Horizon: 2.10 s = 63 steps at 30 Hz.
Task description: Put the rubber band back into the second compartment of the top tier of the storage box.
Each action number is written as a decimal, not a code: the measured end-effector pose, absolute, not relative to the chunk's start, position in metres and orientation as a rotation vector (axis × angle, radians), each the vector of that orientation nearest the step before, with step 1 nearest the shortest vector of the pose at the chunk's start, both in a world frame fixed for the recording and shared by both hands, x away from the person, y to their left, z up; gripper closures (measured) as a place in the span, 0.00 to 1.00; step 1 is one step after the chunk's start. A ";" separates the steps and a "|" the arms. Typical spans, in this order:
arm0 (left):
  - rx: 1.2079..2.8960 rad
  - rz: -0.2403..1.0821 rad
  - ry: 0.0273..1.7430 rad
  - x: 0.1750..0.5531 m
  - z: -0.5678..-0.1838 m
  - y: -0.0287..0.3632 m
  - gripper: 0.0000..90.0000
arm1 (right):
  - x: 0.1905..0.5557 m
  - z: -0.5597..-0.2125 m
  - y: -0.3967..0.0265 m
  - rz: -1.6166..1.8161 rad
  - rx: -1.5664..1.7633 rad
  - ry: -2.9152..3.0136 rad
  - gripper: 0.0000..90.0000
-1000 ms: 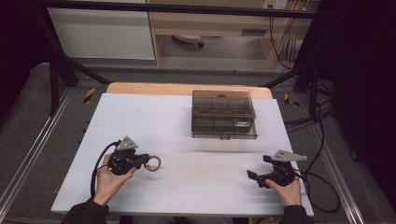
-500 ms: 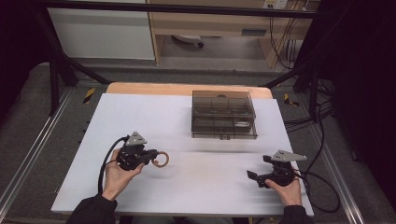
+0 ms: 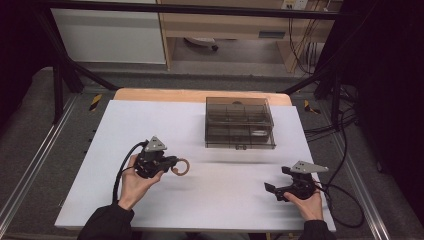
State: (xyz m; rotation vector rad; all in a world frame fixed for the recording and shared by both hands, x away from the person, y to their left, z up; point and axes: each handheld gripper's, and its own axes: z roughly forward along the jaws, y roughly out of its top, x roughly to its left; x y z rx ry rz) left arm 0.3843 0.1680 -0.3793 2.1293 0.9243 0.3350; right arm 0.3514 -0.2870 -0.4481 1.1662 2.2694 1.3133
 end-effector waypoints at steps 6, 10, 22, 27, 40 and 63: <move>2.129 0.337 0.911 0.388 -0.374 0.159 0.94 | 0.351 -0.448 -0.287 1.312 1.167 2.271 0.01; 2.130 0.340 0.901 0.390 -0.371 0.152 0.94 | 0.351 -0.448 -0.287 1.311 1.165 2.271 0.01; 2.134 0.346 0.870 0.396 -0.360 0.133 0.94 | 0.351 -0.448 -0.287 1.309 1.164 2.272 0.01; 2.140 0.347 0.847 0.398 -0.355 0.123 0.94 | 0.351 -0.448 -0.287 1.308 1.162 2.273 0.01; 2.137 0.349 0.827 0.406 -0.347 0.103 0.94 | 0.351 -0.448 -0.288 1.309 1.162 2.273 0.01; 2.141 0.346 0.798 0.421 -0.339 0.067 0.94 | 0.351 -0.448 -0.288 1.307 1.162 2.274 0.01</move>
